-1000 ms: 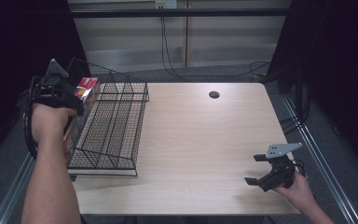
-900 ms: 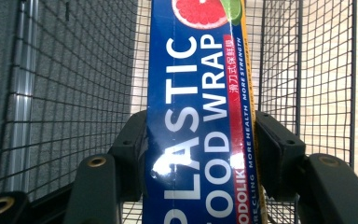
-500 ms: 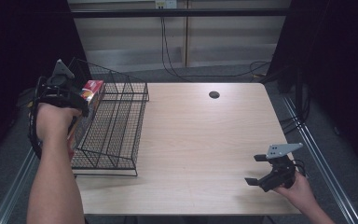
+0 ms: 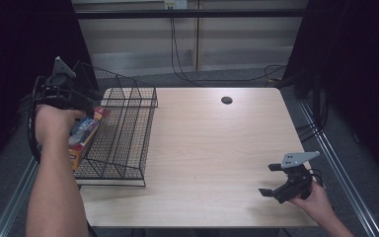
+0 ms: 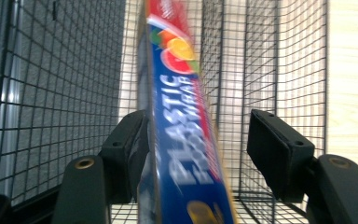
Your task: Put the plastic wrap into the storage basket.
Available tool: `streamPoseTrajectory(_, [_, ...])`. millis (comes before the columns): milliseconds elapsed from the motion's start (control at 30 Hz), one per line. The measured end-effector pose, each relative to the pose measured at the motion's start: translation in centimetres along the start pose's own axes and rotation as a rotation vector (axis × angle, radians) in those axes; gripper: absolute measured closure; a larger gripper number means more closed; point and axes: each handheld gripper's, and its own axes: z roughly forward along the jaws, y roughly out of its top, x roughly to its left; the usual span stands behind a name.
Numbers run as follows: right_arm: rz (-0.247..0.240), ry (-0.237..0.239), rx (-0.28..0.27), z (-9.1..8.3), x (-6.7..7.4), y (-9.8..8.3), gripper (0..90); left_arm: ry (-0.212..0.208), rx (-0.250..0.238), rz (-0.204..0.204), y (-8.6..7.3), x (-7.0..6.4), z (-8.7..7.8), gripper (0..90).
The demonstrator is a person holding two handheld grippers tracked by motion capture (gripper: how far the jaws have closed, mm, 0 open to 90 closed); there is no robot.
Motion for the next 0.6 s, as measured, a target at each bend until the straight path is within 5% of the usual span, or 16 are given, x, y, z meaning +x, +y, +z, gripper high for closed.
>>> streamPoseTrajectory(267, [0.001, -0.002, -0.002, -0.3, 0.1, -0.1, 0.0, -0.043, -0.005, 0.016, 0.3, -1.0, 0.4, 34.6])
streamPoseTrajectory(600, [0.006, -0.011, -0.014, -0.7, 0.1, -0.3, 0.0, -0.075, -0.046, 0.051, 0.4, -2.6, 0.3, 18.0])
